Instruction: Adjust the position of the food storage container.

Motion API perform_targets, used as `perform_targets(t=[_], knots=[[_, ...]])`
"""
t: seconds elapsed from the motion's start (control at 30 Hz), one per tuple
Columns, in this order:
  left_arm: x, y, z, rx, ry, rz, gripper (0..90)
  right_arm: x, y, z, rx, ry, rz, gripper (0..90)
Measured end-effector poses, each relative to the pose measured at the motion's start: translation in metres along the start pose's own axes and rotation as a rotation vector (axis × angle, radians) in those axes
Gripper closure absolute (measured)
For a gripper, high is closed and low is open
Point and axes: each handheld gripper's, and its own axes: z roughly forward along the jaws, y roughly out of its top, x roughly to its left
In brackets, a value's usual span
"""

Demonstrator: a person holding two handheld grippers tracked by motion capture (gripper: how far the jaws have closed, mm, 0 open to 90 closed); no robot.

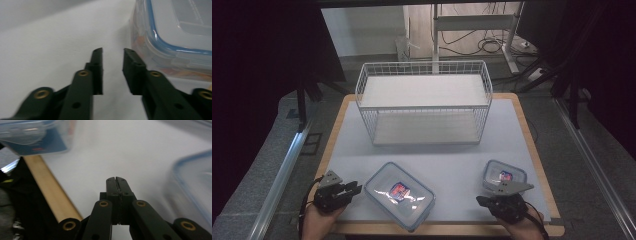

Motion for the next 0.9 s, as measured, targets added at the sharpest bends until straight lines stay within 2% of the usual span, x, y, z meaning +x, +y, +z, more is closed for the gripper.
perform_targets(t=[0.13, 0.2, 0.27, 0.3, 0.33, 0.53, 0.67, 0.73, 0.9], knots=[[-0.008, 0.005, 0.01, 0.021, -0.014, 0.03, 78.3, 0.017, 0.005, 0.013, -0.001, 0.077, -0.012, 89.8], [-0.012, 0.006, 0.013, 0.035, 0.005, 0.044, 81.2, 0.027, 0.007, 0.021, 0.0, 0.12, -0.021, 89.8], [-0.012, 0.006, 0.014, 0.036, 0.003, 0.042, 81.9, 0.037, 0.01, 0.029, 0.007, 0.155, -0.034, 89.8], [-0.01, 0.005, 0.014, 0.031, -0.01, 0.029, 81.9, 0.037, 0.01, 0.029, 0.007, 0.155, -0.034, 89.8], [-0.009, 0.005, 0.014, 0.028, -0.027, 0.006, 82.5, 0.046, 0.013, 0.039, 0.015, 0.191, -0.043, 89.8], [-0.011, 0.006, 0.017, 0.027, -0.046, 0.003, 84.9, 0.062, 0.025, 0.058, 0.015, 0.252, -0.056, 89.6], [-0.017, 0.009, 0.021, 0.031, -0.07, 0.01, 85.8, 0.064, 0.029, 0.065, 0.015, 0.252, -0.05, 89.5], [-0.02, 0.01, 0.022, 0.034, -0.069, 0.017, 87.2, 0.061, 0.03, 0.065, 0.011, 0.251, -0.039, 89.6], [-0.023, 0.013, 0.026, 0.036, -0.089, 0.005, 88.3, 0.052, 0.03, 0.06, 0.0, 0.214, -0.018, 89.6]])
